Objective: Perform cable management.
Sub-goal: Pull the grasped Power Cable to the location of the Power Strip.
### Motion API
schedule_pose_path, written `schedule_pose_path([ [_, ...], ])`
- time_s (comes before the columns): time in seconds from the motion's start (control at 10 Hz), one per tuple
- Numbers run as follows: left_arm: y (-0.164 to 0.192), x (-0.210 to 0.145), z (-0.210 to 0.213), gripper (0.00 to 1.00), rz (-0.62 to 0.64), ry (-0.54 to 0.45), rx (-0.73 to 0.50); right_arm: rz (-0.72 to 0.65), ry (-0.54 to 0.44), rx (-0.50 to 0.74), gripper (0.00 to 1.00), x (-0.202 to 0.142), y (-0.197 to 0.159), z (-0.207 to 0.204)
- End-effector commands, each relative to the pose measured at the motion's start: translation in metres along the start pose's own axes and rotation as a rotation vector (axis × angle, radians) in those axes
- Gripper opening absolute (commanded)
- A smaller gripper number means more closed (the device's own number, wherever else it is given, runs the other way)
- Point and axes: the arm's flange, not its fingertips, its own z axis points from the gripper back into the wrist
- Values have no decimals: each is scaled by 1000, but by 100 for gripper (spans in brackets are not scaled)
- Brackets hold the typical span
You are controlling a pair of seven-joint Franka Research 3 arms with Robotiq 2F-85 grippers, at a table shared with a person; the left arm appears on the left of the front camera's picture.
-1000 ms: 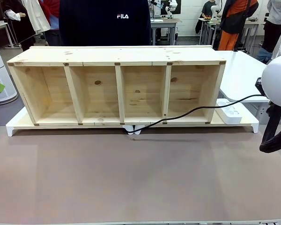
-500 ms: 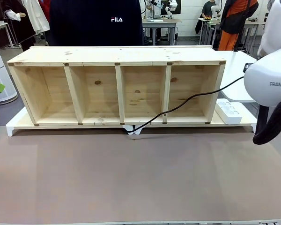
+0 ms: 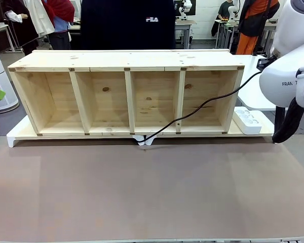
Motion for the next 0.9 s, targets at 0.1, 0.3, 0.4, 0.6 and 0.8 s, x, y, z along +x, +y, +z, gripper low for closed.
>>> schedule_pose_path([
  [0.1,0,0,0,100,0,1,2,21,-37,31,14,16,-1,-30],
  [0.3,0,0,0,100,0,1,2,44,-33,43,14,14,-4,-46],
  [0.4,0,0,0,100,0,1,2,56,-23,49,14,14,-6,-55],
  [0.6,0,0,0,100,0,1,2,64,-12,51,14,14,-9,-66],
  [0.8,0,0,0,100,0,1,2,74,-15,57,14,14,-9,-71],
])
